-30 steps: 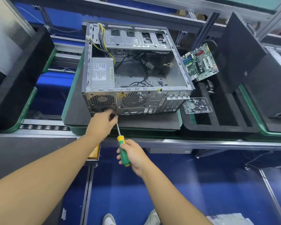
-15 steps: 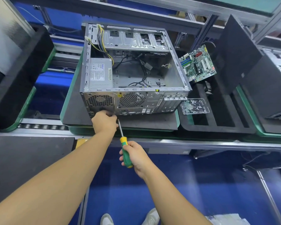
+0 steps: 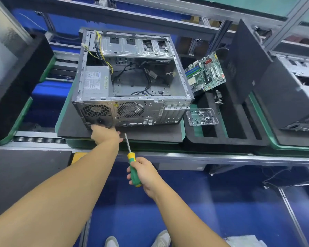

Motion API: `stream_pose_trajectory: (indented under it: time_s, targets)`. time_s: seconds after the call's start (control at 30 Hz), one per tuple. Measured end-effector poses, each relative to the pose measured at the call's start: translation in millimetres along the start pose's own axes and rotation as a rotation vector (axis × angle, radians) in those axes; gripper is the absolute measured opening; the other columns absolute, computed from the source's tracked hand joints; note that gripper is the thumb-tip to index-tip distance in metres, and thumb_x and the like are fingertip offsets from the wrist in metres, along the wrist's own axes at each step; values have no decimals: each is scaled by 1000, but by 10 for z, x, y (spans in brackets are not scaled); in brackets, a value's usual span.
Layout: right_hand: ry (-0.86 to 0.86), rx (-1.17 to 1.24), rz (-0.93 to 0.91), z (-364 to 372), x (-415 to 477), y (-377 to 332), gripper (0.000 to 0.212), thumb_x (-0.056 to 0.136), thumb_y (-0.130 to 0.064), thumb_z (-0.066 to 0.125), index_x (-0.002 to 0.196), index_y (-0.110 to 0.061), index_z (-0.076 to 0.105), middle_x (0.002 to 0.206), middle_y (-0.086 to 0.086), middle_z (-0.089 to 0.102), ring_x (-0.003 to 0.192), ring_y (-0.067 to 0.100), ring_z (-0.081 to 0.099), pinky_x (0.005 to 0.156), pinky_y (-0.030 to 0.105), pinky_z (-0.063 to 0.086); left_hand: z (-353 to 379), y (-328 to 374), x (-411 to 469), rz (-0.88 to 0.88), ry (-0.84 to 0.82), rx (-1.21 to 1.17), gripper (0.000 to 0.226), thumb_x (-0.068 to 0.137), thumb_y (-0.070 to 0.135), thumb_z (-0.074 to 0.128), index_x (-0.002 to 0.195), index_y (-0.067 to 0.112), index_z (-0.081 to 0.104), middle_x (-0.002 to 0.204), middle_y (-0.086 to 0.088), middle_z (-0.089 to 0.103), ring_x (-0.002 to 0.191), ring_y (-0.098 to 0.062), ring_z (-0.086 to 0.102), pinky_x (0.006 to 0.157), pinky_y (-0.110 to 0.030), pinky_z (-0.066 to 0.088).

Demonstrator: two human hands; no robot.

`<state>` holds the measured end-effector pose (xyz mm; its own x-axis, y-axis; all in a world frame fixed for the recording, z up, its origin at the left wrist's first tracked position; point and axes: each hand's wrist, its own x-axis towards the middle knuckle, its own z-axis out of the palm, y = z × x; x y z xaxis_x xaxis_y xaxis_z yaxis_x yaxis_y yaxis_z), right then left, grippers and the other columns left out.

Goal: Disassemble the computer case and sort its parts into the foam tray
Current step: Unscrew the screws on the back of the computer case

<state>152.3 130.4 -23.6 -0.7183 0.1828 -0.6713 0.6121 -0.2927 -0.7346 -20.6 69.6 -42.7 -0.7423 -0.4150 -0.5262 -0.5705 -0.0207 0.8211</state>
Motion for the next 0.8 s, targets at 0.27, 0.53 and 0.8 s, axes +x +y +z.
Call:
stream_pose_trajectory:
  time_s: [0.27,0.53,0.8]
  targets:
    - [-30,-35,5,-255,-5,-14,18,100,-19,46,111,-13,58,87,3,64,69,14,60,61,30,53,-83,-6,-82,147,10,111,23,85,4,72,90,12,51,90,-13,65,56,-16,68,38,-27,53]
    - [-45,-69,11,-521,-49,-108,16,100,-19,46,109,-15,59,87,3,63,69,15,59,60,29,52,-153,-139,-356,301,-70,276,6,89,18,62,90,12,63,76,-8,70,64,-21,69,78,-43,60]
    - [63,-16,-101,-1227,-293,-501,15,98,-21,49,102,-11,59,74,2,61,57,13,56,50,27,47,253,-134,-1367,392,-651,260,15,94,10,61,88,15,73,73,-5,73,60,-13,67,58,-24,56]
